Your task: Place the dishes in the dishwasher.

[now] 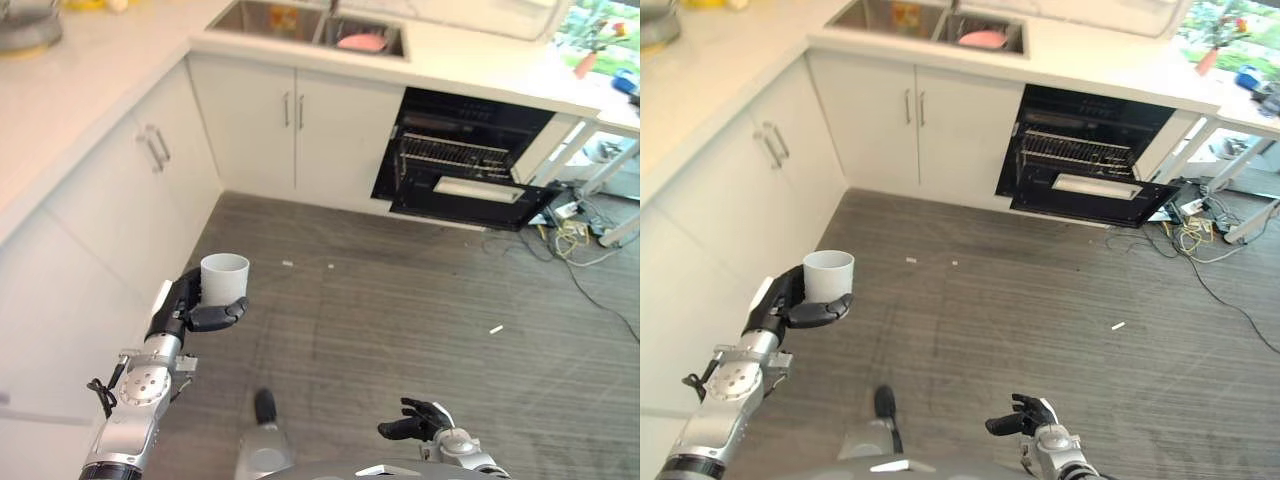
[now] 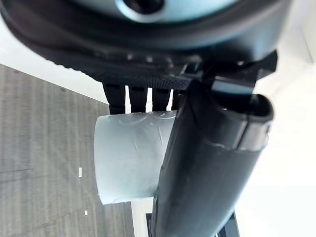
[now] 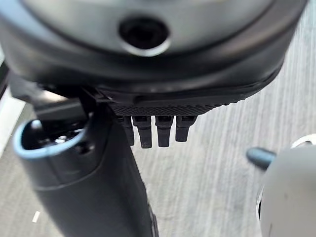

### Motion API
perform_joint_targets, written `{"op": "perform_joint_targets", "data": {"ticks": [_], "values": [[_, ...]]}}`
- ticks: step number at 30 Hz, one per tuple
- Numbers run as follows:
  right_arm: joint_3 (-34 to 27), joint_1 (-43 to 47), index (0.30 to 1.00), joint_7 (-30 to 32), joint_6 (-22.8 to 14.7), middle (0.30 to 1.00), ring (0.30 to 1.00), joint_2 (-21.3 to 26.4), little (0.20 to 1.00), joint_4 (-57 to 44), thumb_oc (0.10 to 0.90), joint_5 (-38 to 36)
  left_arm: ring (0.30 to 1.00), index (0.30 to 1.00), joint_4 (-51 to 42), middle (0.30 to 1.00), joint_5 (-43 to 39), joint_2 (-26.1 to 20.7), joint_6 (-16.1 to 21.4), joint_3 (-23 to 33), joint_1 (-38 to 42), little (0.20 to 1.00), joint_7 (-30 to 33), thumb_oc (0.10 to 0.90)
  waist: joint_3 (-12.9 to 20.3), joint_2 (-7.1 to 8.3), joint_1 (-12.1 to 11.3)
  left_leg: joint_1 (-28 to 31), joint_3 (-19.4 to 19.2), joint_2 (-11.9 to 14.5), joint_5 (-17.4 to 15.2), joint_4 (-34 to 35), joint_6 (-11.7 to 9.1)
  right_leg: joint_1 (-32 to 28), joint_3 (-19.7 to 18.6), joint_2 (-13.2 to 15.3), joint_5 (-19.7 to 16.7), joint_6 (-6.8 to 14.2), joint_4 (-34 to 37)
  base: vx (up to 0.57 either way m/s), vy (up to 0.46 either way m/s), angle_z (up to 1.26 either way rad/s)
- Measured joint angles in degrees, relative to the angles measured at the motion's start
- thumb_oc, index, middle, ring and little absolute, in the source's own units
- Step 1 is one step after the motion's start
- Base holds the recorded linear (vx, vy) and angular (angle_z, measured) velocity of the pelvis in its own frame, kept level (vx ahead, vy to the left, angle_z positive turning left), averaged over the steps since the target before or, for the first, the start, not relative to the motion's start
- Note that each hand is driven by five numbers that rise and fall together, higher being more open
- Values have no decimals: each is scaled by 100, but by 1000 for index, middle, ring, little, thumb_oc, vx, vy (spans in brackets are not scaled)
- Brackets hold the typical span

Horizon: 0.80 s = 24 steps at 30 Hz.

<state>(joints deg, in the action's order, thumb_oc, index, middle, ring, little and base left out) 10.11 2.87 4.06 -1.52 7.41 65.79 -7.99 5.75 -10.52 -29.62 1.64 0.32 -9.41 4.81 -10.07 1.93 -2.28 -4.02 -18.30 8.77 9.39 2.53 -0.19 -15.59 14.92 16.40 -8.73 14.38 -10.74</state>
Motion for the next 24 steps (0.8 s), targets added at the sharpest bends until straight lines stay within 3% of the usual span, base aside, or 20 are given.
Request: {"op": "perform_joint_targets", "data": {"ticks": [1, 2, 3, 4, 5, 6, 7, 8, 9, 10, 11, 13, 14, 17, 18, 19, 20, 22, 23, 24], "values": [[-51, -37, 900, 23, -2, 900, 900, -32, 900, 16, 800, -114, 300, 300, -14, 300, 4, -1, 59, -90, 141, 300, -20, 400, 89, -51, 83, 68, 20, -110, -32, 137, 64, 546, -27, 161, 153, 52, -945, 295, 494, 7], [-37, -25, 900, 5, 24, 900, 900, -33, 900, 5, 800, -119, 300, 300, -41, 300, 6, -35, 58, -183, 291, 300, -18, 400, 73, -1, 91, 118, 6, -190, -87, 113, 156, 911, -272, 118, 61, -12, -1514, 196, 393, 21], [-10, -7, 900, -16, 59, 900, 900, -14, 900, 0, 800, -118, 300, 300, -43, 300, 21, -38, 44, -253, 399, 300, -38, 400, 53, -16, 97, 115, -19, -323, -170, -31, 221, 1168, -424, 210, -344, -51, -1988, 313, 460, 21], [-165, -37, 900, 23, 96, 900, 900, 87, 900, -293, 800, -143, 300, 300, -88, 300, 95, -67, 72, -455, 471, 300, 37, 400, -55, -63, 195, 217, -196, -371, -479, -262, 419, 1725, -687, 419, -802, 61, -3136, 171, 197, 20], [-165, -37, 900, 23, 96, 900, 900, 87, 900, -293, 800, -143, 300, 300, -88, 300, 95, -67, 72, -455, 471, 300, 37, 400, -55, -63, 195, 217, -196, -371, -479, -262, 419, 1725, -687, 419, -802, 61, -3136, 299, 247, 20], [-322, -4, 900, 44, 82, 900, 900, 133, 900, -526, 800, -194, 300, 300, -38, 300, 142, -120, 64, -583, 479, 300, 13, 400, -115, -161, 327, 413, -188, -444, -591, -148, 467, 2331, -555, 388, -322, 46, -4169, 249, 74, -21], [-255, 51, 900, 36, 59, 900, 900, 273, 900, -965, 800, -334, 300, 300, -55, 300, 221, -28, 33, -565, 407, 300, 18, 400, -177, -276, 322, 647, -280, -396, -663, 41, 484, 2748, 51, 257, 835, -95, -3810, 439, 73, -31], [-283, 51, 900, 44, 8, 900, 900, 299, 900, -1229, 800, -335, 300, 300, -62, 300, 222, -29, 32, -569, 409, 300, 5, 400, -227, -320, 356, 758, -337, -439, -666, 150, 478, 2948, 674, 293, 1089, -192, -3258, 325, 21, -38], [-283, 51, 900, 44, 8, 900, 900, 299, 900, -1229, 800, -335, 300, 300, -62, 300, 222, -29, 32, -569, 409, 300, 5, 400, -227, -320, 356, 758, -337, -439, -666, 150, 478, 2948, 674, 293, 1089, -192, -3258, 190, -2, 4], [-236, 36, 900, 46, 18, 900, 900, 367, 900, -1471, 800, -337, 300, 300, -77, 300, 223, 88, 25, -562, 400, 300, -28, 400, -214, -289, 513, 945, -370, -524, -701, 304, 390, 2864, 1249, 165, 1182, -385, -1476, 322, -24, 19], [-186, 28, 900, 45, 18, 900, 900, 412, 900, -1552, 800, -334, 300, 300, -108, 300, 221, 211, 26, -535, 376, 300, -28, 400, -214, -172, 508, 1086, -428, -675, -778, 301, 397, 2677, 1636, 145, 1159, -395, 53, 392, -41, 14], [-166, -22, 900, 68, 38, 900, 900, 411, 900, -1596, 800, -333, 300, 300, -153, 300, 225, 316, 42, -476, 207, 300, -62, 400, -127, -61, 476, 1346, -556, -721, -979, 289, 256, 2769, 1994, 127, 1171, -360, 858, 367, -28, -23], [-204, -37, 900, 78, 53, 900, 900, 421, 900, -1733, 800, -331, 300, 300, -153, 300, 228, 444, 44, -351, 190, 300, -78, 400, -75, 66, 388, 1506, -806, -749, -1095, 295, 133, 2860, 2549, 115, 1163, -315, 1571, 306, 9, -45], [-204, -81, 900, 96, 49, 900, 900, 435, 900, -1800, 800, -323, 300, 300, -81, 300, 241, 451, 28, -327, 65, 300, -81, 400, -15, 88, 309, 1899, -958, -598, -1276, 268, -141, 2902, 2619, 121, 918, -395, 1147, 269, 26, -34], [-195, -250, 900, 92, 41, 900, 900, 451, 900, -1924, 800, -321, 300, 300, -78, 300, 330, 436, 29, -309, 12, 300, -118, 400, 126, 220, 295, 2162, -947, -585, -1416, 268, -384, 2716, 2559, 85, 766, -587, 977, 521, 12, -24], [-194, -255, 900, 88, 41, 900, 900, 509, 900, -1935, 800, -316, 300, 300, -59, 300, 369, 541, 28, -288, -1, 300, -111, 400, 122, 140, 289, 2307, -1001, -494, -1501, 270, -508, 2679, 2510, -8, 426, -887, 901, 573, -14, -26], [-194, -336, 900, 90, 41, 900, 900, 671, 900, -1990, 800, -296, 300, 300, -48, 300, 433, 691, 27, -311, -20, 300, -165, 400, 230, -87, 324, 2438, -949, -230, -1610, 269, -556, 2641, 2357, -236, 154, -1064, 728, 315, -28, -7], [-207, -471, 900, 93, 39, 900, 900, 843, 900, -2128, 800, -290, 300, 300, -45, 300, 442, 741, 28, -415, 139, 300, -211, 400, 281, -160, 459, 2436, -654, 14, -1614, 108, -563, 2588, 2031, -442, -39, -1402, 579, 358, -58, 35], [-208, -531, 900, 98, 42, 900, 900, 1012, 900, -2145, 800, -284, 300, 300, -44, 300, 443, 820, 50, -458, 245, 300, -274, 400, 290, -154, 545, 2454, -553, 52, -1608, -9, -584, 2437, 1954, -536, -119, -1921, 586, 405, -94, 22], [-213, -530, 900, 100, 39, 900, 900, 1117, 900, -2159, 800, -282, 300, 300, -57, 300, 440, 890, 69, -455, 237, 300, -265, 400, 326, -228, 549, 2450, -489, 24, -1579, -41, -605, 2397, 1910, -636, -50, -1861, 581, 485, -254, 5]]}}
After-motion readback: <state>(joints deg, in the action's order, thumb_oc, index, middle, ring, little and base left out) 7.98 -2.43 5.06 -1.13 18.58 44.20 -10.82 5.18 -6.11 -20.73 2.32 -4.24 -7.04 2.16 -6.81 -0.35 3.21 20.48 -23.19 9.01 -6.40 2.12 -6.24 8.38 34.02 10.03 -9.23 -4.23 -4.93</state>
